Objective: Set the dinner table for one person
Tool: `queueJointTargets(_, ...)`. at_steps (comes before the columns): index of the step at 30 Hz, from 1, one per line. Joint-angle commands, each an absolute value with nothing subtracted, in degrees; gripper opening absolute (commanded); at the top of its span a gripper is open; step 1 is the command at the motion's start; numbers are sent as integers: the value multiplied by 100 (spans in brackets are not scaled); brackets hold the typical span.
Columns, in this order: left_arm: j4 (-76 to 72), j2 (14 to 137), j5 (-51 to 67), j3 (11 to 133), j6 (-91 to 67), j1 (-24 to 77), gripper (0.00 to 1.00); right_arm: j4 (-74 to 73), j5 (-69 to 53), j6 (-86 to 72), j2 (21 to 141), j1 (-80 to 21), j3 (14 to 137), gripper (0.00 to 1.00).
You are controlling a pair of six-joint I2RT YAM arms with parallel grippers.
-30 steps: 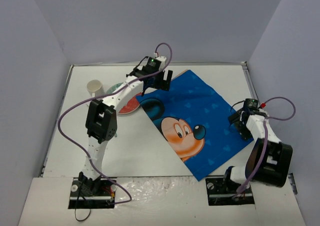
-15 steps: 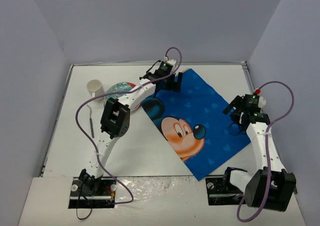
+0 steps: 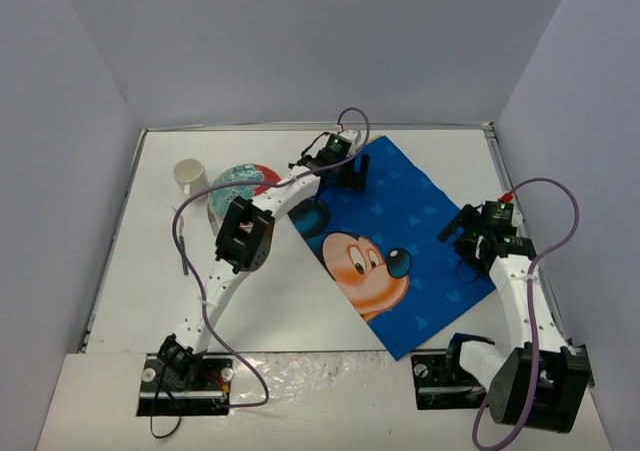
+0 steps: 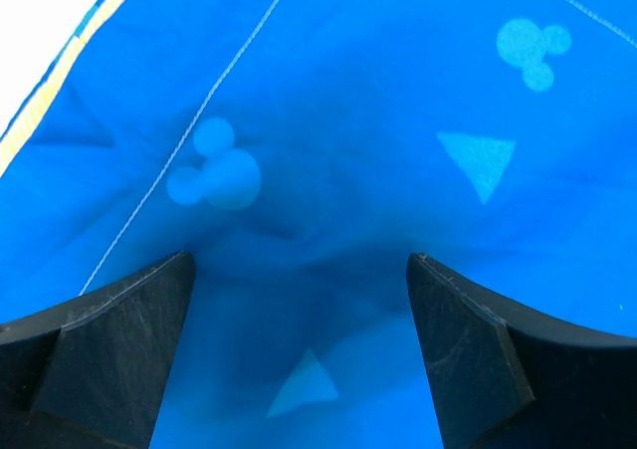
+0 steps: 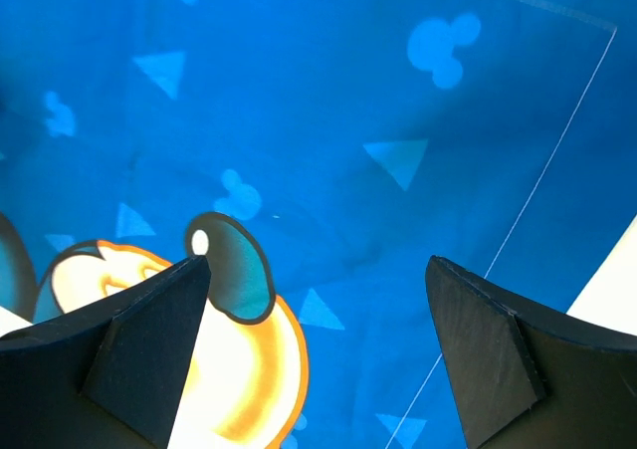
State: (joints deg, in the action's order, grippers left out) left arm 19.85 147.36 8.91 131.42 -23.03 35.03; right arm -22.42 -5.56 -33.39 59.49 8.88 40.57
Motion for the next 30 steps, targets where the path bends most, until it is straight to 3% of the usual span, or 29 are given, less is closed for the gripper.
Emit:
queueJointTargets(1,1600,14915,870,13719,-2309,3507,84,-1981,-673,-3659,6325,844,3952,87)
queueJointTargets(15,827,15511,989,14526,-2852,3514,85,-1772,312,-4104,7580,952,4138,89)
queueJointTargets(30,1620,11915,1450,11985,-2492,2873,94,-791,405,-4157,9186,1564,4524,89)
